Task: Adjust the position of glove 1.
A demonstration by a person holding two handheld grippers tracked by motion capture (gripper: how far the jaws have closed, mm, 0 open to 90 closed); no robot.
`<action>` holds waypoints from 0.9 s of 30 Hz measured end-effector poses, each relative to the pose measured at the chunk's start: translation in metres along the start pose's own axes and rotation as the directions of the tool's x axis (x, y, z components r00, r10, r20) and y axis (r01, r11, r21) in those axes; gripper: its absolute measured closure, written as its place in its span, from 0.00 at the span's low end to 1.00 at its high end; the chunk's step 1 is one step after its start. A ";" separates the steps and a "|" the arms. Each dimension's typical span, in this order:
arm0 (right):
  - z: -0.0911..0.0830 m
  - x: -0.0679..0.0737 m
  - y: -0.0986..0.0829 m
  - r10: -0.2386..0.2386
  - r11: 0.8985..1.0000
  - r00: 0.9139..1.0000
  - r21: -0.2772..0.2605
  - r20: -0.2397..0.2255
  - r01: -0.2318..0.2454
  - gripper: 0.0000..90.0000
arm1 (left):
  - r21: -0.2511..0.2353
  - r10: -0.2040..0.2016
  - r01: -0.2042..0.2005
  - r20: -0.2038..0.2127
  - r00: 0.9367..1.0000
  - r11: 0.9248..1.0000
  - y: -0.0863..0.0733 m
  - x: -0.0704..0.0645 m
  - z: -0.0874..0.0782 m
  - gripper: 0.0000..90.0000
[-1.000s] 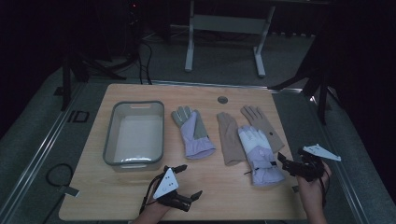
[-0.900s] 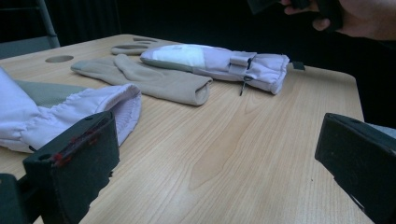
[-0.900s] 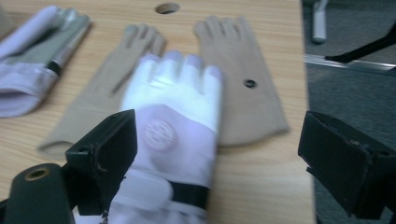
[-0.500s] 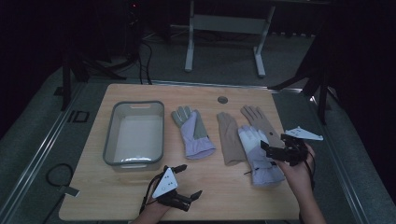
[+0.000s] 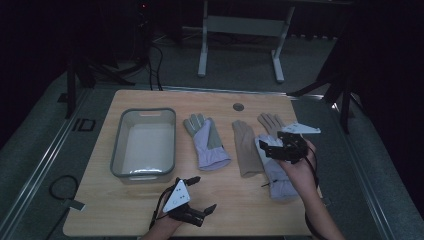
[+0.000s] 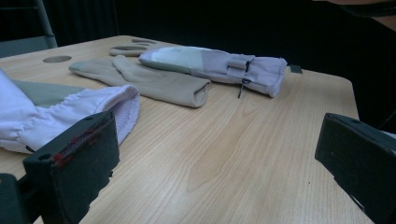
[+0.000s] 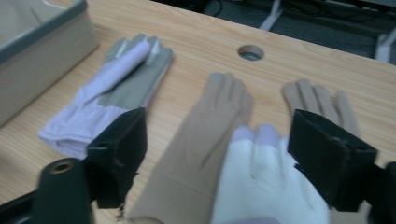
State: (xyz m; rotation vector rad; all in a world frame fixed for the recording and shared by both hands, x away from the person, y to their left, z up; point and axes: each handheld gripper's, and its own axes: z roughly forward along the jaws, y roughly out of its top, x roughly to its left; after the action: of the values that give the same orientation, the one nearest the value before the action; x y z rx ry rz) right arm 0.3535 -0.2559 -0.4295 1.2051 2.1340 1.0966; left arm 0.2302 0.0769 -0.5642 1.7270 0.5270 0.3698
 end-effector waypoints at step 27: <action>0.116 0.073 0.046 -0.139 0.981 0.976 0.109 -0.169 0.159 0.50 | -0.003 -0.014 0.014 0.025 1.000 1.000 0.000 0.001 -0.001 0.00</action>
State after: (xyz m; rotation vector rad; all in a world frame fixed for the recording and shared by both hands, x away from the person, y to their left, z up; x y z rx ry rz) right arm 0.4196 -0.1310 -0.4600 1.0177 2.4023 1.0416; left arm 0.2306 0.0780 -0.5644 1.7221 0.5199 0.3380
